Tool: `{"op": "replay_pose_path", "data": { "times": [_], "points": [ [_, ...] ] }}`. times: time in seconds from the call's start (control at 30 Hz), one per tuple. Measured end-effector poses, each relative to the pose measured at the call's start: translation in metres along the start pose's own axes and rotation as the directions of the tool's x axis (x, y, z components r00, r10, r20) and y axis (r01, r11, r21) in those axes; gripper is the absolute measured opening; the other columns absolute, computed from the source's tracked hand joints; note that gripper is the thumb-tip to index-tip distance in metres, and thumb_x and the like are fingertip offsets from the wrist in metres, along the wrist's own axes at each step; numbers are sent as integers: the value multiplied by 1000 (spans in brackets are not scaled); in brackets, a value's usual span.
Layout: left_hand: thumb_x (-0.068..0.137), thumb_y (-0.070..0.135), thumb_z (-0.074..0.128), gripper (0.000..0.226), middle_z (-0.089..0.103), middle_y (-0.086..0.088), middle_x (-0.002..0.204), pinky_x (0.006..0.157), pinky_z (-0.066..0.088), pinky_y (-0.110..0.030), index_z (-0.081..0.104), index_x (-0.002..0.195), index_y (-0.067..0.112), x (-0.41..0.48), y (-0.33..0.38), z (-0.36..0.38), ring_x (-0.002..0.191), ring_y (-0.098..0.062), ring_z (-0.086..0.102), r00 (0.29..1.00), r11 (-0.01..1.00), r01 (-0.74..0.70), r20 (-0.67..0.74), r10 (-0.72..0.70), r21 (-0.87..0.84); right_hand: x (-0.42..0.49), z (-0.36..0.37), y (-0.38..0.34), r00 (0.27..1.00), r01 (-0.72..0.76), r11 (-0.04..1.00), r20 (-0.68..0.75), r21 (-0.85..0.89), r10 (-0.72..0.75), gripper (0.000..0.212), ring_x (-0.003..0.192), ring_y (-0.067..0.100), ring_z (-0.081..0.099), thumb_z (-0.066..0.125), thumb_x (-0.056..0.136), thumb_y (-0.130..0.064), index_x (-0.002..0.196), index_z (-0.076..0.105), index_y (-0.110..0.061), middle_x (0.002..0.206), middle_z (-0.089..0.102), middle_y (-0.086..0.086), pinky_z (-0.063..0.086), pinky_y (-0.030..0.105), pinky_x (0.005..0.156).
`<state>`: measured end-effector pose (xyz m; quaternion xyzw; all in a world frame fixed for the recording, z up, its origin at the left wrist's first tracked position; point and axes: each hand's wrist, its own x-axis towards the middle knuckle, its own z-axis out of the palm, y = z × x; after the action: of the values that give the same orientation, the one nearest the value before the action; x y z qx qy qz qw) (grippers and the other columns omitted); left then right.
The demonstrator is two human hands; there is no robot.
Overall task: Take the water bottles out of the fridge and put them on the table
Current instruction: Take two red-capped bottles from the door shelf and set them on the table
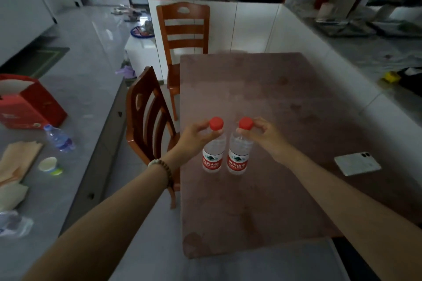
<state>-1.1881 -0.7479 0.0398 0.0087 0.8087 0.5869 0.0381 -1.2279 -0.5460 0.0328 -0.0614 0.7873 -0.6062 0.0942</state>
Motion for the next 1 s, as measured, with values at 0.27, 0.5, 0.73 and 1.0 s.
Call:
{"op": "replay_pose_path", "data": {
  "times": [0.27, 0.5, 0.73, 1.0],
  "points": [
    [84, 30, 66, 30, 67, 13, 110, 83, 41, -6, 67, 112, 18, 14, -23, 5, 101, 13, 57, 999, 1000, 22, -26, -22, 14, 28, 1, 23, 980, -67, 996, 191, 53, 55, 44, 107, 14, 57, 78, 66, -24, 106, 67, -9, 110, 61, 2, 41, 30, 100],
    [85, 28, 65, 33, 61, 17, 114, 84, 36, -4, 64, 117, 20, 13, -26, 9, 98, 19, 51, 998, 999, 21, -66, -18, 38, 38, 0, 28, 961, -84, 992, 273, 94, 55, 44, 107, 15, 57, 77, 63, -30, 104, 67, -15, 121, 60, 15, 41, 33, 102],
    [86, 26, 65, 37, 62, 8, 122, 96, 37, -16, 62, 121, 16, 17, -24, 7, 111, 2, 54, 995, 996, 80, -55, -77, 48, 45, -3, 30, 939, -110, 990, 336, 86, 75, 33, 100, 10, 59, 73, 74, -15, 107, 66, -16, 100, 69, -5, 42, 27, 98],
    [83, 30, 67, 47, 59, 1, 131, 108, 33, -31, 57, 127, 15, 11, -16, 8, 122, -11, 50, 991, 991, 108, -83, -101, 85, 42, -8, 26, 929, -81, 997, 362, 10, 72, 40, 109, 8, 58, 74, 75, -19, 113, 64, -25, 112, 67, -8, 39, 26, 100]
  ]
}}
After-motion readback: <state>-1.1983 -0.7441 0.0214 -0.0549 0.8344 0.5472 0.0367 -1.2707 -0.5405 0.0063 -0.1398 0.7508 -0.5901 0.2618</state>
